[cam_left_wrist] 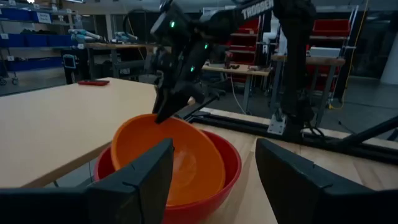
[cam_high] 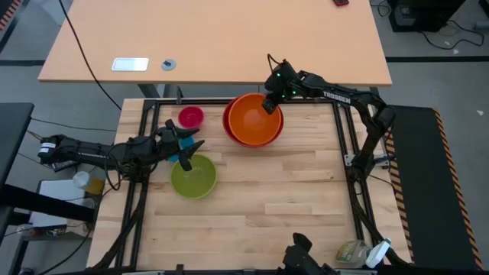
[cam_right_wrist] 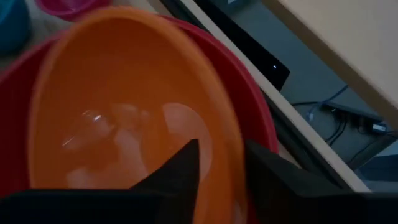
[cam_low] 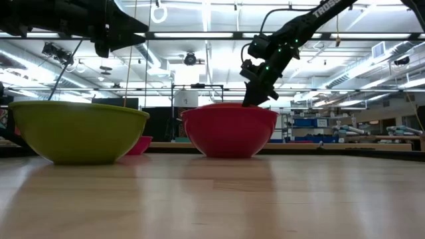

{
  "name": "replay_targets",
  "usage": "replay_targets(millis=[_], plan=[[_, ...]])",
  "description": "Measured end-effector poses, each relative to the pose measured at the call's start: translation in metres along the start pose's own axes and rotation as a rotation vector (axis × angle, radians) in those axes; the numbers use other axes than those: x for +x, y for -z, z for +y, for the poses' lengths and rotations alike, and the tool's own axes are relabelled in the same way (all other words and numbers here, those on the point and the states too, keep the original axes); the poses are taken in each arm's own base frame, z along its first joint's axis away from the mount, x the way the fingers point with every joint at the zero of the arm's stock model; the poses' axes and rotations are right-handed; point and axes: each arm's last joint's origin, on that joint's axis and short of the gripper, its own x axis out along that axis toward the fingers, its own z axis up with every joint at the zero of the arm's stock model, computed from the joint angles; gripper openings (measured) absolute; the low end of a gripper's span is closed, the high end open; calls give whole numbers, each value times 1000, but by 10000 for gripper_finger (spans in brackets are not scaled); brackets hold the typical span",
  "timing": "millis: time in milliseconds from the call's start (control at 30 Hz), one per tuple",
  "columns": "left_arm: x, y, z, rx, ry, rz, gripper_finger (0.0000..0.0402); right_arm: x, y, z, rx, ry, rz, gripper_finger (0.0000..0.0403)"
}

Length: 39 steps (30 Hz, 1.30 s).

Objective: Nest bowls inside each other
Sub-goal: Stack the orange bowl on top of the red bowl, then stack the green bowl on top of the orange bowl

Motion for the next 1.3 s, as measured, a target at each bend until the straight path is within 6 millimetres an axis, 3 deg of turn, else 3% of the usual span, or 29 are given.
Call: replay_targets(millis=[200, 400, 533, 700, 867, 1033, 1300], plan=[[0, 4, -1, 36, 37, 88, 229, -31, -13, 2, -5, 56, -15, 200], [0, -12, -3, 47, 36, 275, 229, -50, -26, 23, -71, 65, -3, 206], [-1, -9, -7, 52, 98, 343, 229, -54, -26, 61, -168, 7, -42, 200], [-3, -7, -10, 57, 133, 355, 229, -56, -22, 127, -280, -70, -112, 197], [-6, -7, -15, 59, 168, 358, 229, -60, -5, 193, -369, -123, -165, 197], [-11, -6, -25, 44, 318, 380, 229, -68, 11, 240, -374, -198, -226, 197], [-23, -4, -40, 18, 476, 419, 229, -30, 50, 297, -338, -244, -142, 197]])
